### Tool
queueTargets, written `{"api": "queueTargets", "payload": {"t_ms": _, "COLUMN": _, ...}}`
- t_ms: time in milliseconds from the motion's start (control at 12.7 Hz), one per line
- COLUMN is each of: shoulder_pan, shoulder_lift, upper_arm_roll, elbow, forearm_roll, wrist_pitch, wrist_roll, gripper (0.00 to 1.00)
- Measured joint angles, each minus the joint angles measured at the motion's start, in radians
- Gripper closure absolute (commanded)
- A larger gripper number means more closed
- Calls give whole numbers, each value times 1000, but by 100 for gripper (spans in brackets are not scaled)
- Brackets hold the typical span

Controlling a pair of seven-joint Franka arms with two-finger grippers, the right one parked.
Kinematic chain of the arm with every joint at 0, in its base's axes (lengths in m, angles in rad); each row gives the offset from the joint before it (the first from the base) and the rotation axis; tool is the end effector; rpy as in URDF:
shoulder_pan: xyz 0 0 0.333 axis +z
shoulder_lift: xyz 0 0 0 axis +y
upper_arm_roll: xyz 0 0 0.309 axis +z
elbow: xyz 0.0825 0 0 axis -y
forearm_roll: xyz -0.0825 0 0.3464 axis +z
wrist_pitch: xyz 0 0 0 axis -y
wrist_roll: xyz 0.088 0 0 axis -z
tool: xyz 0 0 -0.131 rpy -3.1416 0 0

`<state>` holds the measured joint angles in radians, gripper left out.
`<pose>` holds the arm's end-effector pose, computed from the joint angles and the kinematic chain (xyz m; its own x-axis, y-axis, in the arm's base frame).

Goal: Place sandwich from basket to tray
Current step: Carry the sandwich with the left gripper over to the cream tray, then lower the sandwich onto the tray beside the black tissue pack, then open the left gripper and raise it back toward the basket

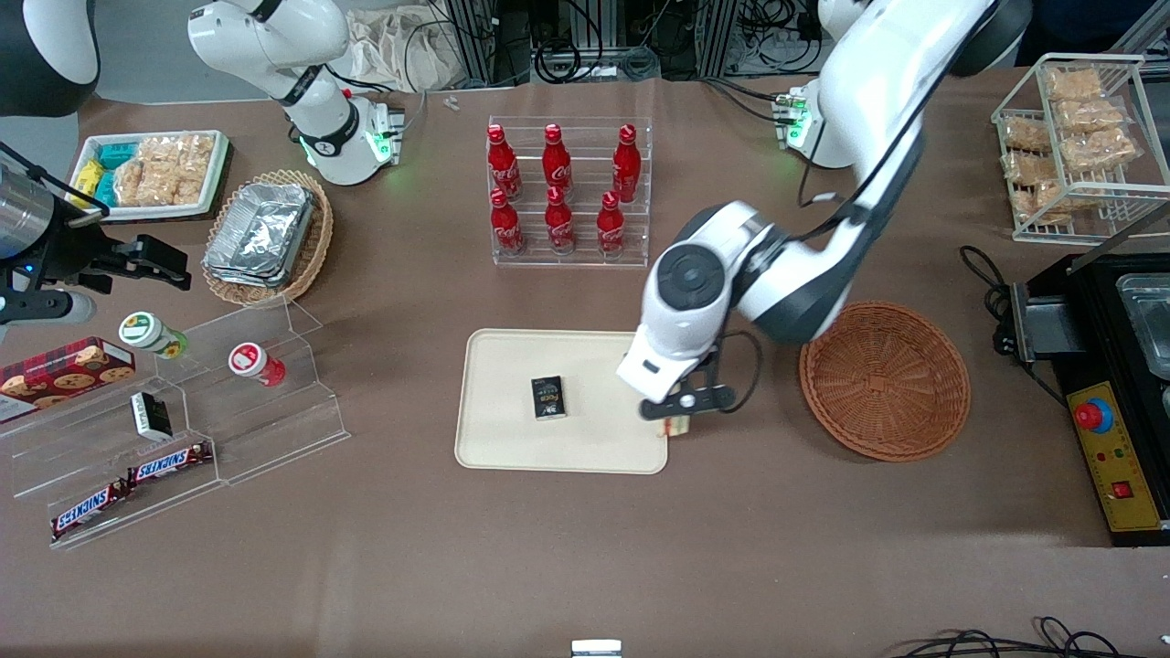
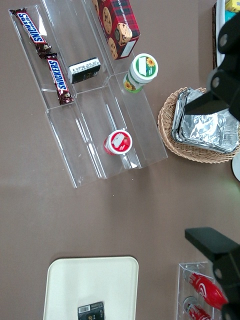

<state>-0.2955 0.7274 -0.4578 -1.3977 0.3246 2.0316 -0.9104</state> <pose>0.5546 -0.4029 0.2924 0.9939 0.1083 -0.0186 0.1082 -0.9941 -0.0058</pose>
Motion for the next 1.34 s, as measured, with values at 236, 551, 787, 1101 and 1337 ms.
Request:
{"api": "queueTargets", "payload": {"t_ms": 236, "shoulder_pan": -2, "shoulder_lift": 118, "upper_arm_roll": 6, "elbow": 32, "forearm_roll": 7, "wrist_pitch": 111, "wrist_roll": 17, "gripper": 100}}
{"api": "queueTargets", "payload": {"t_ms": 551, "shoulder_pan": -2, "shoulder_lift": 137, "upper_arm_roll": 8, "elbow": 64, "forearm_roll": 7, "wrist_pitch": 126, "wrist_roll": 23, "gripper": 70}}
{"api": "queueTargets", "payload": {"t_ms": 787, "shoulder_pan": -2, "shoulder_lift": 145, "upper_arm_roll": 8, "elbow": 65, "forearm_roll": 7, "wrist_pitch": 130, "wrist_roll": 23, "gripper": 0}}
{"api": "queueTargets", "payload": {"t_ms": 1101, "shoulder_pan": -2, "shoulder_lift": 149, "upper_arm_roll": 8, "elbow": 75, "forearm_roll": 7, "wrist_pitch": 135, "wrist_roll": 23, "gripper": 0}}
{"api": "queueTargets", "payload": {"t_ms": 1337, "shoulder_pan": 6, "shoulder_lift": 108, "upper_arm_roll": 8, "elbow": 112, "forearm_roll": 7, "wrist_pitch": 68, "wrist_roll": 23, "gripper": 0}}
